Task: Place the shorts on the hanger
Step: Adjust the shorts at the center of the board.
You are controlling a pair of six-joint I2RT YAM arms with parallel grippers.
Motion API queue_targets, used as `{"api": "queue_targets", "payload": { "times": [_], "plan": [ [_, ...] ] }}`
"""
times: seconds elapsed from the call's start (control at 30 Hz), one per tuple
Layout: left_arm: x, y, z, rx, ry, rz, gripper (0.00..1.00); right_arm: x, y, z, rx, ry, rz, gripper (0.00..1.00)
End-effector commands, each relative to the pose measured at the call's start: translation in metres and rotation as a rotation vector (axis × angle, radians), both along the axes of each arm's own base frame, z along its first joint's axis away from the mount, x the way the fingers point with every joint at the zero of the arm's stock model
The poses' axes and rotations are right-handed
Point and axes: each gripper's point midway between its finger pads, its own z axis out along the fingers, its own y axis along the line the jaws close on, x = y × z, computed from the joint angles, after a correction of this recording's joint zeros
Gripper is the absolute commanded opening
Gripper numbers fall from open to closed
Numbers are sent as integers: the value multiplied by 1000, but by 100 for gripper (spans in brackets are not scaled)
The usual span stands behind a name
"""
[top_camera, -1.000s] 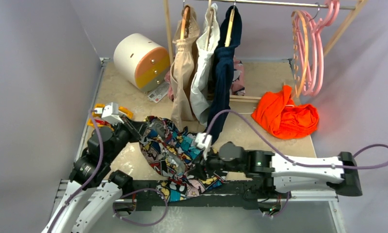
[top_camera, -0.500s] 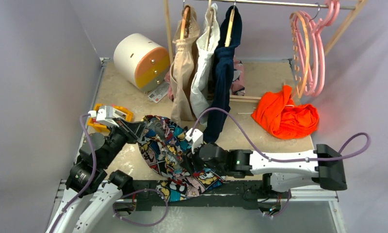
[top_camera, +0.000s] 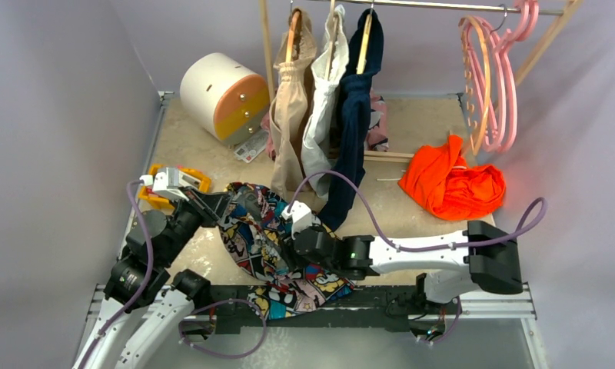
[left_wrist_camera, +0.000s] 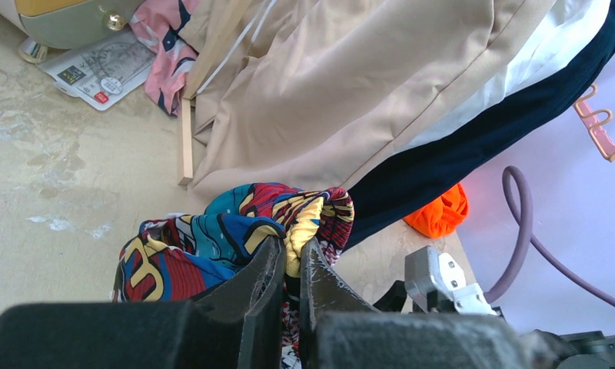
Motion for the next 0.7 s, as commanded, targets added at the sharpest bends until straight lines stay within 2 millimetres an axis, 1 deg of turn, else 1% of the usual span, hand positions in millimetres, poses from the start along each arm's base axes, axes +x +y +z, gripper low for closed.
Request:
{"api": "queue_targets", "payload": {
  "times": [0.0, 0.1, 0.17, 0.2, 0.23, 0.3, 0.4, 0.47, 0.5, 0.57, 0.6, 0.67],
  "plan": [
    [2, 2, 22, -1, -68, 7, 0, 24, 9, 15, 39, -35, -111, 51],
    [1, 2, 23, 1, -68, 6, 0, 35, 7, 8, 21, -23, -143, 44],
    [1, 3, 25, 0, -71, 9, 0, 41, 5, 12, 18, -37, -165, 33],
    [1, 4, 25, 3, -70, 11, 0, 44, 3, 17, 18, -50, -178, 27],
    [1, 4, 26, 7, -70, 14, 0, 46, -1, 24, 19, -65, -192, 19],
    [1, 6, 29, 15, -74, 20, 0, 52, -14, 44, 30, -106, -230, 1],
    [1, 8, 35, 28, -83, 23, 0, 58, -42, 87, 65, -172, -287, 0],
    [2, 8, 39, 37, -89, 25, 0, 62, -67, 123, 112, -227, -336, 0],
    [2, 8, 39, 39, -89, 26, 0, 62, -80, 135, 125, -246, -351, 0],
    [4, 6, 40, 38, -89, 20, 0, 64, -103, 172, 182, -286, -389, 0],
    [5, 4, 40, 37, -87, 14, 0, 63, -114, 186, 204, -300, -408, 0],
    [8, 0, 35, 34, -76, 1, 0, 60, -131, 201, 227, -306, -411, 0]
  ]
}}
